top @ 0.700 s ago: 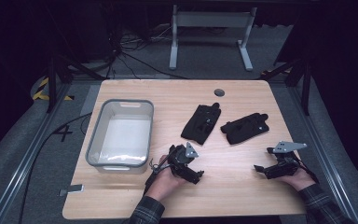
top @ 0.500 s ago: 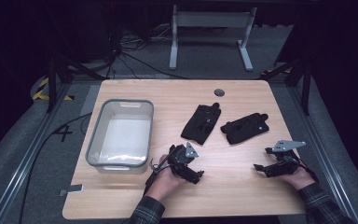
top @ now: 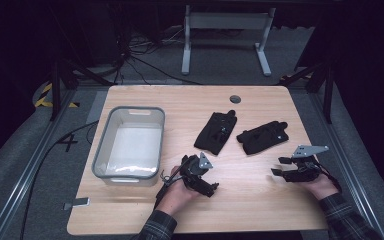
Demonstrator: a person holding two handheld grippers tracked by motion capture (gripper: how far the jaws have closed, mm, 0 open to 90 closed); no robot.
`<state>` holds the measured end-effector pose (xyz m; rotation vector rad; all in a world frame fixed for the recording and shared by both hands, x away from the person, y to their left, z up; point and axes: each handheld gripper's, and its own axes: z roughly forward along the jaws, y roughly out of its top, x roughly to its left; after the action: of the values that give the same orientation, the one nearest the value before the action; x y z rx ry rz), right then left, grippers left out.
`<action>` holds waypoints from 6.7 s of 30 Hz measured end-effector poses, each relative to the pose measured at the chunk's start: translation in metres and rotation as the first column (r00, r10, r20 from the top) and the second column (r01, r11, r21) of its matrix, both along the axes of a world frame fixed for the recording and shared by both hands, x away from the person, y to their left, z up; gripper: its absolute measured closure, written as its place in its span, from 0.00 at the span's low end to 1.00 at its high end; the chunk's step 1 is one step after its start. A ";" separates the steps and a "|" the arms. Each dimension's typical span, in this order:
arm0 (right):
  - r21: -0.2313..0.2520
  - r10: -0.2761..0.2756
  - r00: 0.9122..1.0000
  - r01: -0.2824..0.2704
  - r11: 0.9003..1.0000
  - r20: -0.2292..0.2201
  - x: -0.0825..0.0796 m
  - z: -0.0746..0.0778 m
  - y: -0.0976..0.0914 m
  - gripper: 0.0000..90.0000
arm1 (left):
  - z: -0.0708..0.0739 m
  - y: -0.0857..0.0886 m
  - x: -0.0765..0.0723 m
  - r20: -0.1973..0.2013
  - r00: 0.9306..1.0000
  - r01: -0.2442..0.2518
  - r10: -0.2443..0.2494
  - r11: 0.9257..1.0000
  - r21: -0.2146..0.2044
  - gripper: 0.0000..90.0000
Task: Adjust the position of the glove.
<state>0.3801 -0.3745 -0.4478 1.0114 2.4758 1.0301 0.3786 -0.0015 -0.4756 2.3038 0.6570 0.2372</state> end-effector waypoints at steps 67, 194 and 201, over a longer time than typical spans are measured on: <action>-0.013 0.137 0.990 -0.137 0.990 -0.026 0.067 -0.005 0.064 1.00 | 0.000 0.000 0.000 0.001 1.000 -0.002 0.002 1.000 0.000 0.00; -0.015 0.195 0.981 -0.195 0.981 0.014 0.052 0.020 0.039 0.74 | 0.000 0.000 0.000 0.001 1.000 -0.001 0.001 1.000 0.000 0.00; -0.034 0.108 0.994 -0.108 0.994 0.017 0.032 0.015 0.017 0.56 | 0.000 0.000 0.000 0.001 1.000 0.000 0.000 1.000 0.001 0.00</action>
<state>0.4123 -0.3579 -0.4328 0.8619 2.5477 1.0218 0.3784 -0.0011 -0.4756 2.3047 0.6562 0.2393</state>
